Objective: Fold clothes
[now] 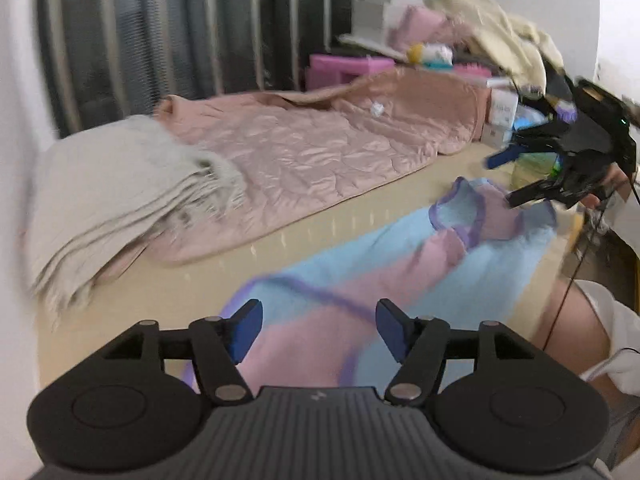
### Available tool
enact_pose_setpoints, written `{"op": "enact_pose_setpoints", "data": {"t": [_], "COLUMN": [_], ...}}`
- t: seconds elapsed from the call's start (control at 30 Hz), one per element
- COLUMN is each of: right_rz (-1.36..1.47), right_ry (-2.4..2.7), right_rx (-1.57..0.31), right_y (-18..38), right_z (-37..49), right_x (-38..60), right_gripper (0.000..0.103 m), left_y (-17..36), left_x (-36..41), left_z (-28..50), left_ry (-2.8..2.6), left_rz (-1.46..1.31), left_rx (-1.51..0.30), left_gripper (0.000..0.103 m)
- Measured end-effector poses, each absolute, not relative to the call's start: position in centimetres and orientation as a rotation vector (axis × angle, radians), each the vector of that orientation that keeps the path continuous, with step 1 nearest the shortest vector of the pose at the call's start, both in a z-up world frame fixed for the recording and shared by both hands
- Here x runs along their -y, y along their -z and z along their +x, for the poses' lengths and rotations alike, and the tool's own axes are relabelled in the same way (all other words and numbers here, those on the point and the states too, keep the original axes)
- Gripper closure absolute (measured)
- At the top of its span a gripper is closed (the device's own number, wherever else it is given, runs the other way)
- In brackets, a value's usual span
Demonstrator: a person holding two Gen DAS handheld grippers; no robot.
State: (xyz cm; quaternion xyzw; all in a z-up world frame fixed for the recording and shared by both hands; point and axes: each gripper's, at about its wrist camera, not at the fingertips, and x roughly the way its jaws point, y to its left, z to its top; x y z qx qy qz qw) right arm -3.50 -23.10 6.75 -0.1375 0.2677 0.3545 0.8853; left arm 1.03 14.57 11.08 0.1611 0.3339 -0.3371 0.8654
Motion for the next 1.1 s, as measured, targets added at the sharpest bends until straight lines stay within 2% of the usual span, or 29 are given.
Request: {"op": "enact_pose_setpoints", "data": {"t": [0.1,0.2,0.3,0.4,0.47,0.5,0.53,0.57,0.6,0.7,0.93,1.1], "right_rz": [-0.297,-0.305,-0.335,-0.323,-0.295,-0.295,-0.298,-0.301,-0.307,-0.375,-0.437,-0.546], "right_ry": [-0.709,-0.709,-0.702,-0.699,-0.708,-0.72,-0.733,-0.747,-0.739,-0.689,-0.633,-0.598], "right_rx": [-0.664,-0.744,-0.809,-0.833,-0.833,-0.83,-0.827,-0.823,-0.831,-0.823,-0.606,-0.499], "right_y": [-5.6,-4.3,-3.0,-2.2,-2.0,-2.0,-2.0,-2.1,-2.2,-2.5,-6.2,-5.7], "right_z": [1.5,4.2,6.0,6.9,7.1,7.0,6.8,6.7,6.5,5.6,-1.0,-8.8], "right_x": [20.0,18.7,17.9,18.2,18.6,18.6,18.5,18.5,18.2,16.9,16.9,16.7], "right_gripper": [0.035,0.044,0.047,0.05,0.051,0.056,0.07,0.081,0.103,0.103,0.103,0.103], "left_y": [-9.5,-7.7,-5.6,-4.0,-3.5,-3.5,-3.5,-3.5,-3.6,-4.1,-7.5,-4.8], "left_x": [-12.2,-11.4,-11.6,-12.4,-12.8,-13.0,-13.1,-13.0,-13.0,-12.9,-14.2,-14.8], "left_z": [5.8,8.9,11.0,12.1,12.1,12.0,11.8,11.5,11.2,9.7,1.5,-3.8], "left_ry": [0.688,0.7,0.686,0.699,0.715,0.725,0.73,0.729,0.727,0.71,0.632,0.602], "left_rz": [0.351,0.343,0.335,0.317,0.312,0.304,0.305,0.321,0.337,0.38,0.421,0.454], "left_rx": [-0.764,-0.806,-0.857,-0.889,-0.866,-0.854,-0.844,-0.83,-0.817,-0.762,-0.52,-0.544], "left_gripper": [0.039,0.04,0.04,0.047,0.067,0.077,0.101,0.1,0.1,0.1,0.1,0.1]}}
